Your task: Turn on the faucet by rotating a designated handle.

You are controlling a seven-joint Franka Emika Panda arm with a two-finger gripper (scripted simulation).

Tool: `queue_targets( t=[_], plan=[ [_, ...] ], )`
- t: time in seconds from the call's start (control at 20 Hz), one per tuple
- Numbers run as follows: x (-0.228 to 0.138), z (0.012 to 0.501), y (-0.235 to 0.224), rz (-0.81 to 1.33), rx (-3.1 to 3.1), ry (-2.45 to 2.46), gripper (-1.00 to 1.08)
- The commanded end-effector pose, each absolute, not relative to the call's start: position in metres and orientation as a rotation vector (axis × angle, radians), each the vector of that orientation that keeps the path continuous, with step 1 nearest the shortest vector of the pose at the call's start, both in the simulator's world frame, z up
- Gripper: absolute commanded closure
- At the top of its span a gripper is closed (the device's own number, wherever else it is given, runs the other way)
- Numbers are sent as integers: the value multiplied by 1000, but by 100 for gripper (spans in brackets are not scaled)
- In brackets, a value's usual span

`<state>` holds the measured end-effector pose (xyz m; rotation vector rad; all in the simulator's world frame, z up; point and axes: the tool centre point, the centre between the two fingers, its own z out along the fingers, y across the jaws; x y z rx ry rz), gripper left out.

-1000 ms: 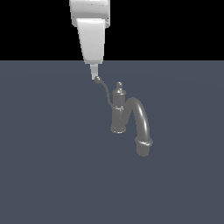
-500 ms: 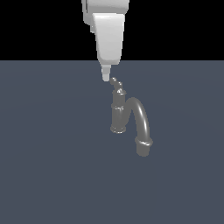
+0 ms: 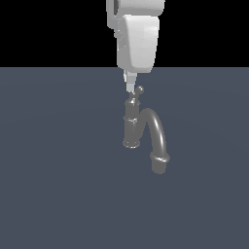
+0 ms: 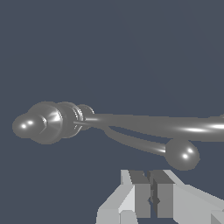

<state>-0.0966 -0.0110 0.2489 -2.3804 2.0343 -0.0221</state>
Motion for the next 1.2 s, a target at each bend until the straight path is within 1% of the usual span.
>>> queue_targets(
  t=[0.0,0.45,0.5,0.55,1.15],
  plan=[
    [-99,243,-36,-4,-2364,2065,108],
    [-94,242,-90,0,-2360,2074,108],
    [-94,242,-90,0,-2360,2074,108],
    [-91,243,-71,-3,-2387,2039,108],
    [-58,243,-104,-2,-2376,2054,108]
  ],
)
